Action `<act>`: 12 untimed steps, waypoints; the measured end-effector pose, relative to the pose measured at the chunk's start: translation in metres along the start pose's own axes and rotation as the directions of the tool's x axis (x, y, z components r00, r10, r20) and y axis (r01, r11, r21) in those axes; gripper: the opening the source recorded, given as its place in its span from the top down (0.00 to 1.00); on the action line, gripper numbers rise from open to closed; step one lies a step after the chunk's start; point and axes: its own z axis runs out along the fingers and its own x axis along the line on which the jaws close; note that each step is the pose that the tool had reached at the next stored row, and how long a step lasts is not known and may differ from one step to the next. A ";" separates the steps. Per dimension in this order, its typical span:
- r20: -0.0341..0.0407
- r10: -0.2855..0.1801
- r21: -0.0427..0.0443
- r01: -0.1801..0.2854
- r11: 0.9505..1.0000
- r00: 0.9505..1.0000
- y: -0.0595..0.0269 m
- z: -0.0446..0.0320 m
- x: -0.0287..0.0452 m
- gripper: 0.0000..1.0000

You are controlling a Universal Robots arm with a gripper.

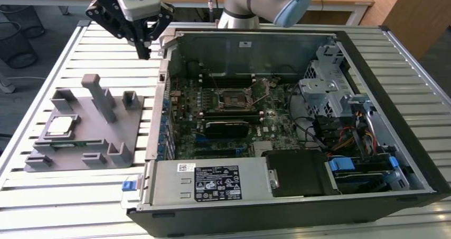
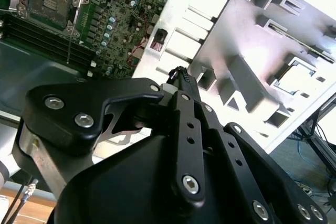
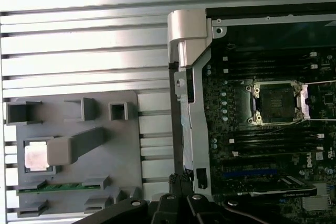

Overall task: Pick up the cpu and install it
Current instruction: 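Reach for the cpu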

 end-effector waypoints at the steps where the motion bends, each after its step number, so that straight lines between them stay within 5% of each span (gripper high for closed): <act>1: 0.000 0.000 0.000 0.000 1.000 1.000 -0.0001 0.0001 0.0012 0.89; 12: -0.004 0.000 0.000 0.000 1.000 1.000 -0.0008 0.0012 0.0100 0.89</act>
